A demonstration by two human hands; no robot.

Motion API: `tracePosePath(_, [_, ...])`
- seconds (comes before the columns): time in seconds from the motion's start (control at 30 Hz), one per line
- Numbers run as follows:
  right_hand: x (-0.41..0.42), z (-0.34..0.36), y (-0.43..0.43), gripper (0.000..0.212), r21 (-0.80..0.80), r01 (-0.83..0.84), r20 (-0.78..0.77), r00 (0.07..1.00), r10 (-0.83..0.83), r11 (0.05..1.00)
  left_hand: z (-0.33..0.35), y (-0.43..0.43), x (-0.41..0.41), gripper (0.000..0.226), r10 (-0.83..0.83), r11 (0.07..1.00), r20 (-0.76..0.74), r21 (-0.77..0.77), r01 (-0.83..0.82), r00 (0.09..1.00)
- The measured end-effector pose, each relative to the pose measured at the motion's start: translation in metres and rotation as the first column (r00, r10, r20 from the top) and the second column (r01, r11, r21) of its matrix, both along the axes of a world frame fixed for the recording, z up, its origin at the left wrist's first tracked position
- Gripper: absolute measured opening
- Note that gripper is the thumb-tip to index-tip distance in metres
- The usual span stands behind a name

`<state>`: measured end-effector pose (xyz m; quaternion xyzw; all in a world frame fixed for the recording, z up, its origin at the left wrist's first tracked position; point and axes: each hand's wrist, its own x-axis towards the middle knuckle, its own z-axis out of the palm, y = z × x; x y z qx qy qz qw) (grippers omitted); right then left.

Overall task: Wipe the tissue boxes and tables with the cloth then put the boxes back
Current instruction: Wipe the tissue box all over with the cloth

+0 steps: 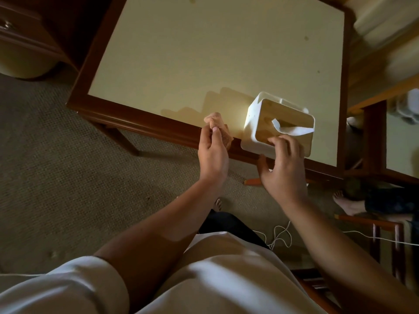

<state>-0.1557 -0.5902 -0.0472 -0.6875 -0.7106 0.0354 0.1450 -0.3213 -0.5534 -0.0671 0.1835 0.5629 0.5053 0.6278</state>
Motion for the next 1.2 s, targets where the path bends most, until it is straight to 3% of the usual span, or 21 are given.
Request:
tracePosePath(0.1, [-0.006, -0.006, 0.001, 0.06, -0.042, -0.029, 0.02, 0.999, 0.03, 0.999, -0.003, 0.0, 0.003, 0.027, -0.035, 0.999, 0.007, 0.002, 0.035, 0.999])
tracePosePath(0.23, [0.003, -0.007, 0.002, 0.047, -0.023, -0.076, -0.014, 0.997, 0.076, 0.997, -0.006, 0.002, 0.006, 0.026, -0.06, 0.998, 0.009, 0.002, 0.06, 0.998])
tracePosePath(0.37, [0.003, -0.002, 0.0, 0.049, -0.06, -0.066, 0.084, 0.994, 0.071, 0.996, -0.01, 0.0, 0.007, 0.025, -0.101, 0.995, 0.016, 0.004, 0.101, 0.995])
tracePosePath(0.53, [-0.014, -0.004, -0.005, 0.072, -0.086, -0.078, 0.046, 0.996, 0.082, 0.993, -0.014, -0.006, 0.015, 0.025, -0.167, 0.985, 0.053, -0.041, 0.169, 0.985])
tracePosePath(0.63, [-0.019, -0.01, -0.006, 0.081, -0.141, -0.071, 0.097, 0.992, 0.085, 0.987, -0.003, -0.009, 0.031, 0.031, -0.26, 0.966, -0.005, -0.012, 0.259, 0.966])
tracePosePath(0.8, [-0.02, -0.007, -0.004, 0.078, -0.181, -0.074, 0.006, 0.997, 0.076, 0.981, -0.002, 0.069, 0.045, 0.047, -0.31, 0.95, -0.118, -0.088, 0.301, 0.943])
tracePosePath(0.87, [-0.02, -0.006, -0.003, 0.083, -0.182, -0.079, -0.006, 0.997, 0.08, 0.98, -0.003, 0.092, 0.042, 0.049, -0.325, 0.944, -0.054, -0.082, 0.32, 0.944])
tracePosePath(0.97, [-0.018, -0.008, 0.003, 0.093, -0.219, -0.048, -0.004, 0.999, 0.048, 0.975, 0.009, 0.055, 0.045, 0.05, -0.368, 0.929, -0.013, 0.014, 0.369, 0.93])
tracePosePath(1.07, [-0.01, -0.006, 0.006, 0.098, -0.188, -0.062, 0.026, 0.997, 0.068, 0.98, 0.002, -0.005, 0.037, 0.045, -0.321, 0.939, 0.116, -0.09, 0.332, 0.94])
tracePosePath(1.2, [-0.004, -0.005, 0.008, 0.103, -0.255, -0.091, 0.03, 0.994, 0.103, 0.962, -0.007, 0.049, 0.037, 0.039, -0.337, 0.934, -0.072, -0.151, 0.324, 0.939])
